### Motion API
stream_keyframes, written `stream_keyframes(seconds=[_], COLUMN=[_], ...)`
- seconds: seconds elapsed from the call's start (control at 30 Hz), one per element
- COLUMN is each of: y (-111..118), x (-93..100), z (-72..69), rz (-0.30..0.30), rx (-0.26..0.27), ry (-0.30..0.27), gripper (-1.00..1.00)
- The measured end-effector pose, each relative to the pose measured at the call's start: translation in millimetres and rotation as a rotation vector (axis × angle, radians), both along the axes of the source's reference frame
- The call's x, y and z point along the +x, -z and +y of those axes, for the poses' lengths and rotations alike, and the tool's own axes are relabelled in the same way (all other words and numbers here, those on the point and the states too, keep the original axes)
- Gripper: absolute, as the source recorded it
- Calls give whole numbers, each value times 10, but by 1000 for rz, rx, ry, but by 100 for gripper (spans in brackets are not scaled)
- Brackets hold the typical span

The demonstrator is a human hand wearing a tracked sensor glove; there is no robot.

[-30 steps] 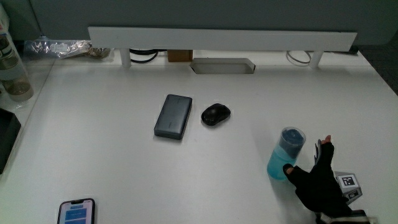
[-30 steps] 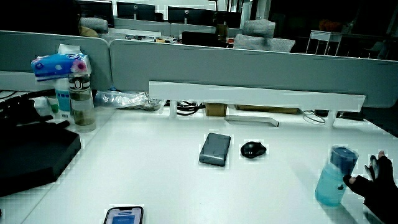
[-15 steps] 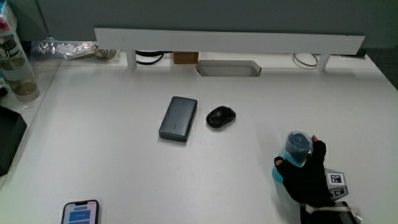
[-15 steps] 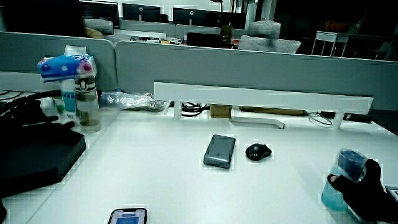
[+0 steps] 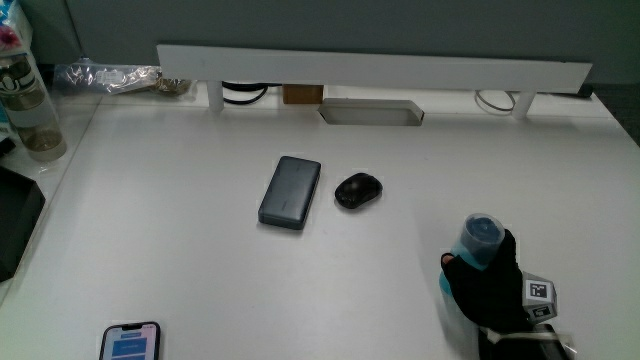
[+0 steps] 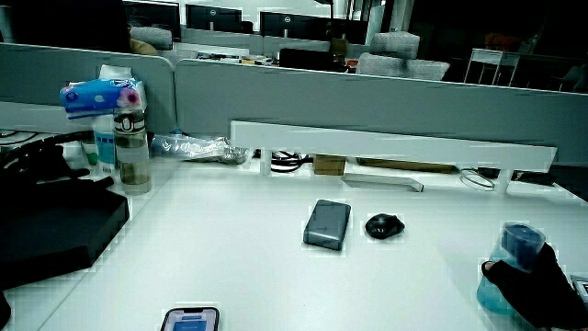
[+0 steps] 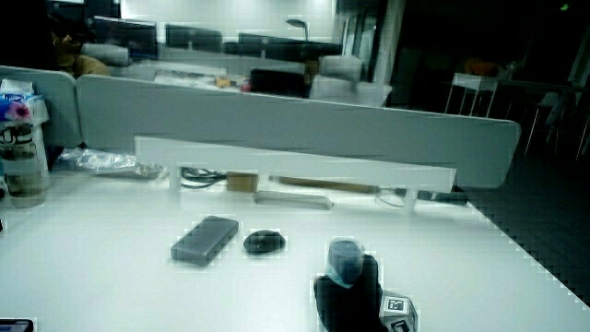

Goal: Pick cleaning spray

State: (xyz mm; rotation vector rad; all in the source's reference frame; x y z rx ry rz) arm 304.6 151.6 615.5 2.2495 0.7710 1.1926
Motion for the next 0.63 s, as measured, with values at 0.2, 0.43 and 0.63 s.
stream_keyframes(seconds=[0.2, 0.43, 0.63], y=[19, 133, 192], x=[-4, -159, -365], z=[-34, -217, -377], rz=[-11, -55, -89], rx=[1, 31, 62], ry=[-8, 7, 33], gripper=[100, 100, 100])
